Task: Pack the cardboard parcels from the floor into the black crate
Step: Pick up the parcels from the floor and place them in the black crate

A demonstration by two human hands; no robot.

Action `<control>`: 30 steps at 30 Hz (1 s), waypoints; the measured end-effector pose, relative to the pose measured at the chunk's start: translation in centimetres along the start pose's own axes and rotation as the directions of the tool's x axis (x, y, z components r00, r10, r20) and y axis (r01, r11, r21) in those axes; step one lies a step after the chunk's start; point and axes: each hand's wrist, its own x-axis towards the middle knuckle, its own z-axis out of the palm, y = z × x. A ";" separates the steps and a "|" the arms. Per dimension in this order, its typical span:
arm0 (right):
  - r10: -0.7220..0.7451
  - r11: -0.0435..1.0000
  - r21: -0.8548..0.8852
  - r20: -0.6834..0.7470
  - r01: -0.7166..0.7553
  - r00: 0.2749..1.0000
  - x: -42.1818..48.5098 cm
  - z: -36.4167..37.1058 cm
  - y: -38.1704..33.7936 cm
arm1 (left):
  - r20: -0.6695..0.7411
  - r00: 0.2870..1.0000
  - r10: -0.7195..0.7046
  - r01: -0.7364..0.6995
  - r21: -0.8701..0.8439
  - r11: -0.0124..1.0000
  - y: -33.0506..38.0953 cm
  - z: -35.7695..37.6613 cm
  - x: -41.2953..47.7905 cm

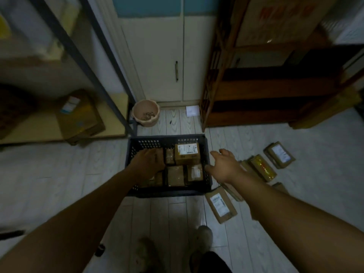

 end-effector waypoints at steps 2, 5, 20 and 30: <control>0.007 1.000 0.023 -0.025 -0.006 1.000 -3.8 -2.4 -0.1 | 0.030 0.999 0.032 -0.033 0.021 0.999 0.8 -1.0 -3.8; 0.035 0.998 0.057 -0.087 -0.030 0.996 -8.7 -4.9 0.8 | 0.010 0.999 0.035 -0.035 -0.002 0.999 1.6 -2.2 -7.5; 0.308 0.944 0.244 -0.418 -0.221 0.855 -34.5 -6.6 11.8 | 0.009 0.894 0.449 -0.447 0.116 0.887 17.5 -0.1 -22.1; 0.409 0.896 0.342 -0.387 -0.283 0.826 -42.7 -7.3 29.3 | 0.099 0.863 0.495 -0.503 0.089 0.860 34.0 11.4 -24.8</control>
